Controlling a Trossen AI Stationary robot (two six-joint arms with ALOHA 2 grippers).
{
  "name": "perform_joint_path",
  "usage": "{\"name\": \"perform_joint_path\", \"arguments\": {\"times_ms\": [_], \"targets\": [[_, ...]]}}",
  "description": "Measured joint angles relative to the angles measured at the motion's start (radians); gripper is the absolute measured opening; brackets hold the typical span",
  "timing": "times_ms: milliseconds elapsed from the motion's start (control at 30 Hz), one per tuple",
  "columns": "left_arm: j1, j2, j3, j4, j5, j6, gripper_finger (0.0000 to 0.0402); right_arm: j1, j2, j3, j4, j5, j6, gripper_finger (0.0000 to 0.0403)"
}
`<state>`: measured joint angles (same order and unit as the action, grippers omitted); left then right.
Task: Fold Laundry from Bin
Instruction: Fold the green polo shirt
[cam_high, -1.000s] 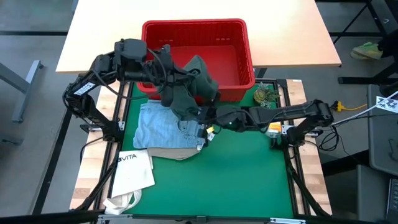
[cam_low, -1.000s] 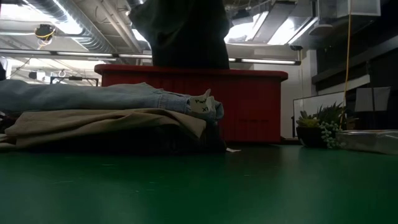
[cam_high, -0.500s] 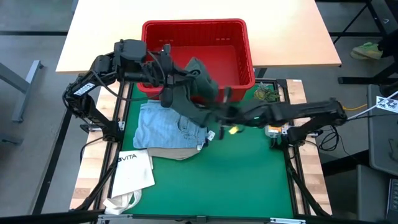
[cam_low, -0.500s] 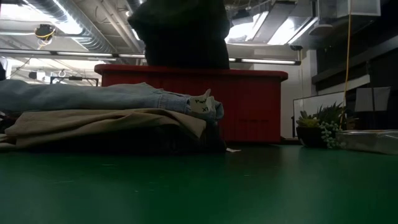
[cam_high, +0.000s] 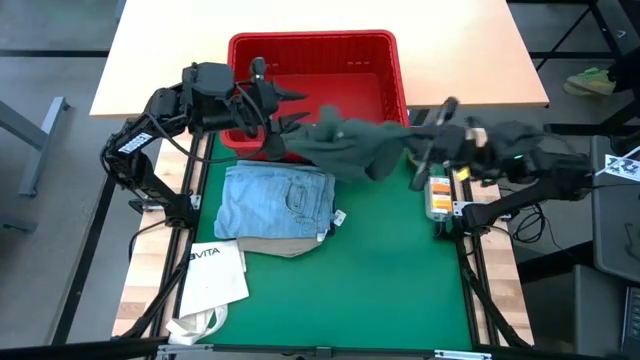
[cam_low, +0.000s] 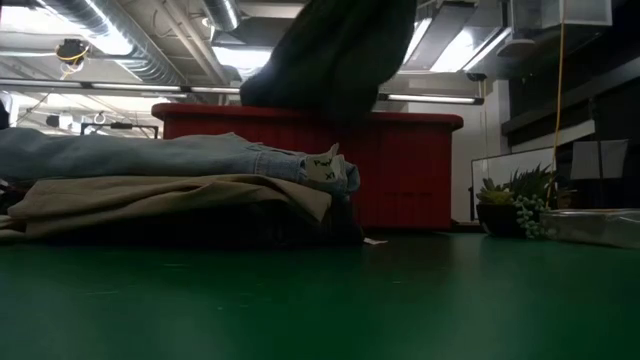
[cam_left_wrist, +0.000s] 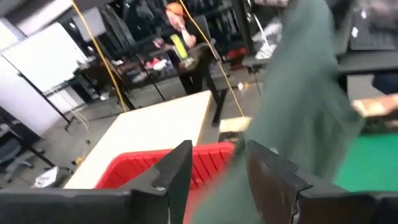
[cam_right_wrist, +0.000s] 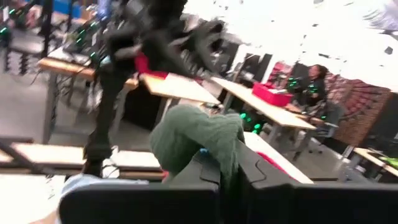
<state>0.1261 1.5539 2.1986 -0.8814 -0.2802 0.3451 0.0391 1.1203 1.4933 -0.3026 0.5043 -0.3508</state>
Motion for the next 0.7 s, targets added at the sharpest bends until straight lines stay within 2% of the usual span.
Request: {"name": "perform_joint_path", "arguments": {"times_ms": [267, 400, 533, 600, 700], "targets": [[-0.009, 0.000, -0.006, -0.244, 0.014, -0.003, 0.0144, 0.000, -0.110, 0.000, 0.007, 0.001, -0.022, 0.0003], [-0.009, 0.000, -0.062, -0.327, 0.062, -0.043, 0.0139, 0.000, -0.138, 0.000, 0.008, 0.001, -0.022, 0.0002], [-0.009, -0.001, -0.164, -0.329, 0.062, -0.100, 0.0138, 0.000, -0.144, 0.000, 0.003, 0.001, -0.024, 0.0002], [-0.009, 0.000, -0.221, -0.330, 0.043, -0.101, 0.0140, 0.000, -0.144, 0.000, -0.010, -0.002, -0.024, 0.0002], [-0.009, 0.000, -0.313, -0.300, -0.055, -0.102, 0.0145, 0.000, -0.144, 0.000, -0.026, -0.012, -0.024, 0.0002]]}}
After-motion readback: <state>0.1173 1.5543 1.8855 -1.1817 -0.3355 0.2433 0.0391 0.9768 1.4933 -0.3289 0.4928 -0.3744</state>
